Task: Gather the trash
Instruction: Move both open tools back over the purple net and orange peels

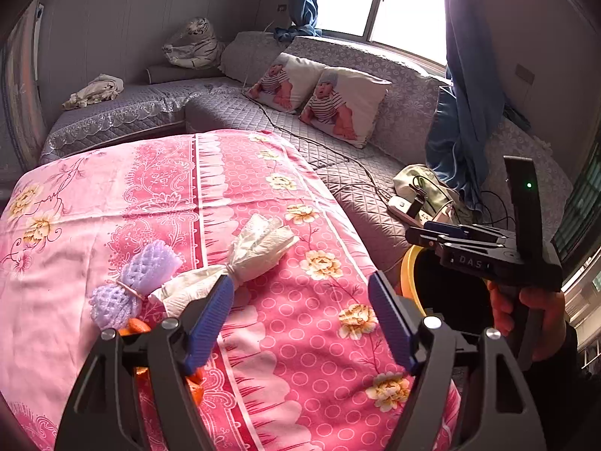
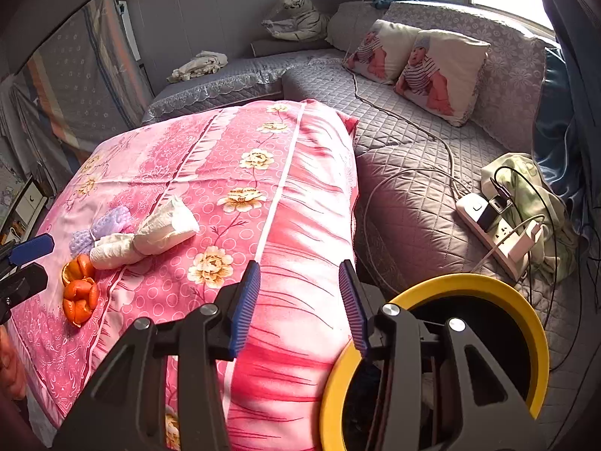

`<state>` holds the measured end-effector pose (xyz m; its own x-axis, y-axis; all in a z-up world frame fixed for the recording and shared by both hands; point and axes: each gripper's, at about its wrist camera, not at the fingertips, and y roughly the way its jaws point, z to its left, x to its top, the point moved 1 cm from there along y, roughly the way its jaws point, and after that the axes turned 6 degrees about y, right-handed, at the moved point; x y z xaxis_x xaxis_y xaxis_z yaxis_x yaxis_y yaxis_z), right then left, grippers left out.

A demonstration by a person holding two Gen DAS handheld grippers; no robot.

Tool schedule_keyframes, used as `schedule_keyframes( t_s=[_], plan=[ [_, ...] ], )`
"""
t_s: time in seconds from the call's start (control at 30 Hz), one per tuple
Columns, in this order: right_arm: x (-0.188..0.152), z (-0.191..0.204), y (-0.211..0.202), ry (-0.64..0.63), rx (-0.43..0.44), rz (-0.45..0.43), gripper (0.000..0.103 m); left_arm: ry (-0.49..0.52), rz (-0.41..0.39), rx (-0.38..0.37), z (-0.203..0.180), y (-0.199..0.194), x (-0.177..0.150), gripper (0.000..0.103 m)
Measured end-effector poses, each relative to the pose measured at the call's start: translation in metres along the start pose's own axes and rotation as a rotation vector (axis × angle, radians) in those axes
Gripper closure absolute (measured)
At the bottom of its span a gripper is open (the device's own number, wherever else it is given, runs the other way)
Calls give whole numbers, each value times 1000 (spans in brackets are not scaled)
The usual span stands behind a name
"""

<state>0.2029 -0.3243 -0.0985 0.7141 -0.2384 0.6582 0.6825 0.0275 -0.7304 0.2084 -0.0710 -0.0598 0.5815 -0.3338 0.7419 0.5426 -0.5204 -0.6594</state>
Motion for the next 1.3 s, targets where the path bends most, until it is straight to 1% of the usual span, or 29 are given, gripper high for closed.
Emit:
schedule_keyframes(
  t_s=[0.13, 0.2, 0.27, 0.3, 0.4, 0.5, 0.6, 0.73, 1.0, 1.3],
  plan=[
    [4, 33, 16, -48, 38, 31, 58, -31, 4, 45, 32, -7, -5, 31],
    [6, 47, 23, -66, 56, 42, 55, -40, 7, 66, 46, -10, -9, 29],
    [8, 59, 32, -77, 72, 60, 54, -53, 11, 86, 61, -11, -12, 27],
    [9, 64, 36, -82, 78, 68, 54, -58, 15, 96, 68, -12, -14, 27],
    [12, 77, 46, -92, 95, 82, 47, -69, 26, 122, 88, -12, -19, 27],
    [14, 87, 57, -97, 111, 106, 46, -89, 40, 147, 108, -9, -23, 27],
    [16, 94, 65, -100, 116, 118, 43, -102, 56, 152, 124, -4, -24, 27],
    [18, 99, 76, -93, 126, 141, 40, -91, 82, 163, 134, 6, -27, 27],
    [22, 105, 91, -80, 135, 168, 37, -121, 126, 148, 155, 28, -32, 27],
    [22, 116, 109, -84, 151, 202, 36, -154, 158, 127, 170, 49, -35, 27]
  ],
)
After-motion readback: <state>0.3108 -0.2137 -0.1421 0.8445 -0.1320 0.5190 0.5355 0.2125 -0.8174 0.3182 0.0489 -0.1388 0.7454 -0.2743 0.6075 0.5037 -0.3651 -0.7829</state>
